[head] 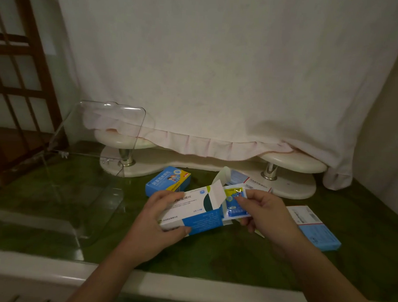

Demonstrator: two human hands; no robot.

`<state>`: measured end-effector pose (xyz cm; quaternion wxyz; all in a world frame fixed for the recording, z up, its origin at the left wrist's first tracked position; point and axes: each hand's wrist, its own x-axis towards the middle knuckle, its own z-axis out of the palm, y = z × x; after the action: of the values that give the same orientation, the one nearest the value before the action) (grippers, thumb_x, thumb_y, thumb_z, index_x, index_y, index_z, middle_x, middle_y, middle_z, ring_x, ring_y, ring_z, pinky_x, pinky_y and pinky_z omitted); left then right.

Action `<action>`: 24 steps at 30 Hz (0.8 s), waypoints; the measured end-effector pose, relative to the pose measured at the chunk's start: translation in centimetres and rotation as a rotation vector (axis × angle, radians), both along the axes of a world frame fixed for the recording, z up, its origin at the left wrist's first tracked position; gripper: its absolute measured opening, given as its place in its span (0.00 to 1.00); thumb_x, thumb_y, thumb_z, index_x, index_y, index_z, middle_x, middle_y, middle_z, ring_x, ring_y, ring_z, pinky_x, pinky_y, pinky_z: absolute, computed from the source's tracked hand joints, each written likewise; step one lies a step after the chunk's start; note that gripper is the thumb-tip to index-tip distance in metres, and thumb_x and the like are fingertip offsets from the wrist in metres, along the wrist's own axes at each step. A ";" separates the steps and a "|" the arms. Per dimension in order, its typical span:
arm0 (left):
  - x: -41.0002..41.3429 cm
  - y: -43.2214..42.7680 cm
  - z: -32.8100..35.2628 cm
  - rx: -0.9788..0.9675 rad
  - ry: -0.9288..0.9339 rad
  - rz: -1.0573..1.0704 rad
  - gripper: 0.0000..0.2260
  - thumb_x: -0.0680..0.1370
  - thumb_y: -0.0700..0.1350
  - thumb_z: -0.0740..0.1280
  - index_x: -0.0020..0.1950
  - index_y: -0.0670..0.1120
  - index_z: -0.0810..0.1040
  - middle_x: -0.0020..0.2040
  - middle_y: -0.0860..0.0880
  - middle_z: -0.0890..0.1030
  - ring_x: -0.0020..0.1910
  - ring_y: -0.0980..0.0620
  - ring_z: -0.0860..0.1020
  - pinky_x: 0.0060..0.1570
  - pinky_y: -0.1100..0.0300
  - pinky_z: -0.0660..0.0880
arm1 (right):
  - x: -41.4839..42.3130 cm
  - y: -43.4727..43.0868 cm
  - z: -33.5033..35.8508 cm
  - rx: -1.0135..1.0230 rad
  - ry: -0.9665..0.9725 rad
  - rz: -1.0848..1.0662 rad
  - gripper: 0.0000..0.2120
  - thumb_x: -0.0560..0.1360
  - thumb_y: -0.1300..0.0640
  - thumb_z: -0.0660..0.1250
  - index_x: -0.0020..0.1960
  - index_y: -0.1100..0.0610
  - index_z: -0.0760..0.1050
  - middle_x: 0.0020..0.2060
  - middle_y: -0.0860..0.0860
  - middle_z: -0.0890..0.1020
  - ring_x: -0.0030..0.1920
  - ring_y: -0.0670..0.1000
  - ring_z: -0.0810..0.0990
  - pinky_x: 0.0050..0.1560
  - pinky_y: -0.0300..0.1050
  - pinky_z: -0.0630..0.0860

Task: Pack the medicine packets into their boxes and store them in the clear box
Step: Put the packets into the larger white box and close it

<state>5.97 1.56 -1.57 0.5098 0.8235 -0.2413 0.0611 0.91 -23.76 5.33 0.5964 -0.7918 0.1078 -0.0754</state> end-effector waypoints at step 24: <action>0.2 0.1 -0.2 0.006 0.004 -0.011 0.31 0.68 0.51 0.79 0.67 0.65 0.71 0.65 0.68 0.65 0.66 0.67 0.65 0.61 0.59 0.76 | 1.5 3.4 0.3 -0.343 0.271 0.160 0.11 0.79 0.61 0.64 0.42 0.46 0.72 0.43 0.46 0.77 0.40 0.44 0.77 0.34 0.35 0.73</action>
<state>6.12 1.68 -1.73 0.5080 0.8239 -0.2448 0.0560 2.42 -20.37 5.64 0.4372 -0.8905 0.1095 0.0617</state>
